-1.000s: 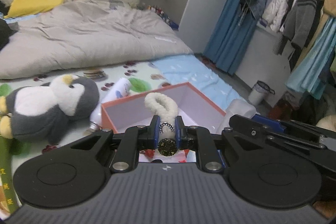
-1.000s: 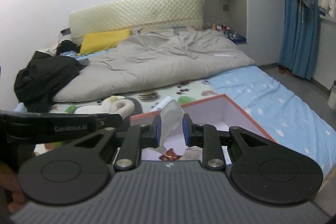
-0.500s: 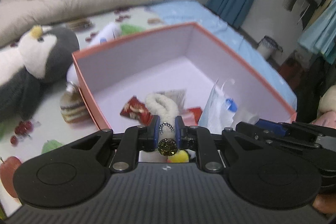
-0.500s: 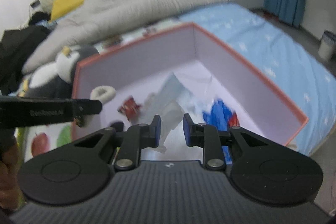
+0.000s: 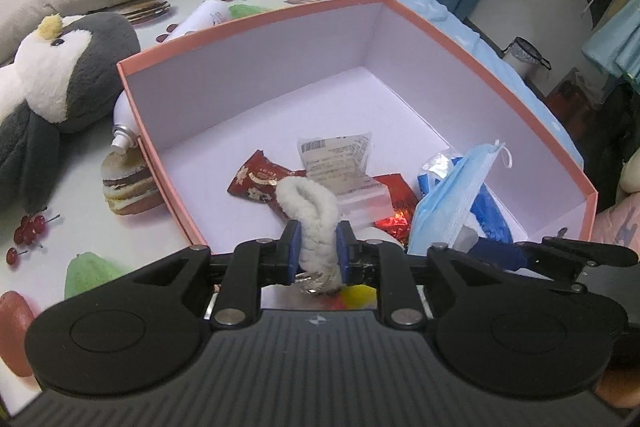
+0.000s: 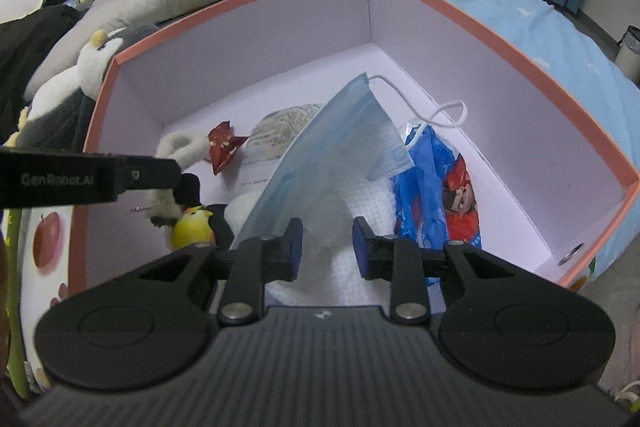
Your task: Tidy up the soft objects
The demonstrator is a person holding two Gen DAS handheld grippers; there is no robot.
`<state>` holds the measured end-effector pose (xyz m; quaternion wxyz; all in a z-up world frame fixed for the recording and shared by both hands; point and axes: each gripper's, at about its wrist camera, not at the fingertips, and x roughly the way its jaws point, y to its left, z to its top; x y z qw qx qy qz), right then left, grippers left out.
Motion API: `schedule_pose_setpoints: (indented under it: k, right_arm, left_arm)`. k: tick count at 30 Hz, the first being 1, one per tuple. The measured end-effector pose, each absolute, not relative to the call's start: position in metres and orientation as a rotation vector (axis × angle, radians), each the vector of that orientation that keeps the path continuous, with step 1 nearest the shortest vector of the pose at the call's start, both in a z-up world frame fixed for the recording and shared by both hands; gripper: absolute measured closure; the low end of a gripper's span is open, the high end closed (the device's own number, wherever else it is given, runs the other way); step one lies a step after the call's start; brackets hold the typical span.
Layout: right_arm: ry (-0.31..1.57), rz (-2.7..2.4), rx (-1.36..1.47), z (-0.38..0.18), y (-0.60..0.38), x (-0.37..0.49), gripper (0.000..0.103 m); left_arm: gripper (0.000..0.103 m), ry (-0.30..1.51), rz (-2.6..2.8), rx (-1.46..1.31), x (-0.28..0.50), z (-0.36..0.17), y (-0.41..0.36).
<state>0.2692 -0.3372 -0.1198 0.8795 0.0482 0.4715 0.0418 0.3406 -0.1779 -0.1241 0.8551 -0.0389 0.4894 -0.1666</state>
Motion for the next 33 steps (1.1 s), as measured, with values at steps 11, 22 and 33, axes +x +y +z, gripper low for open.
schedule_pose_setpoints:
  k: [11, 22, 33]
  right_arm:
    - [0.937, 0.071, 0.115, -0.098, -0.339, 0.263, 0.046]
    - [0.811, 0.036, 0.139, -0.048, -0.341, 0.232, 0.014]
    - [0.663, 0.007, 0.128, 0.019, -0.331, 0.179, 0.013]
  left_arm:
    - [0.021, 0.969, -0.331, -0.099, 0.328, -0.092, -0.167]
    - [0.002, 0.882, -0.310, -0.080, 0.287, -0.036, -0.145]
    - [0.000, 0.787, -0.280, -0.081, 0.218, 0.027, -0.119]
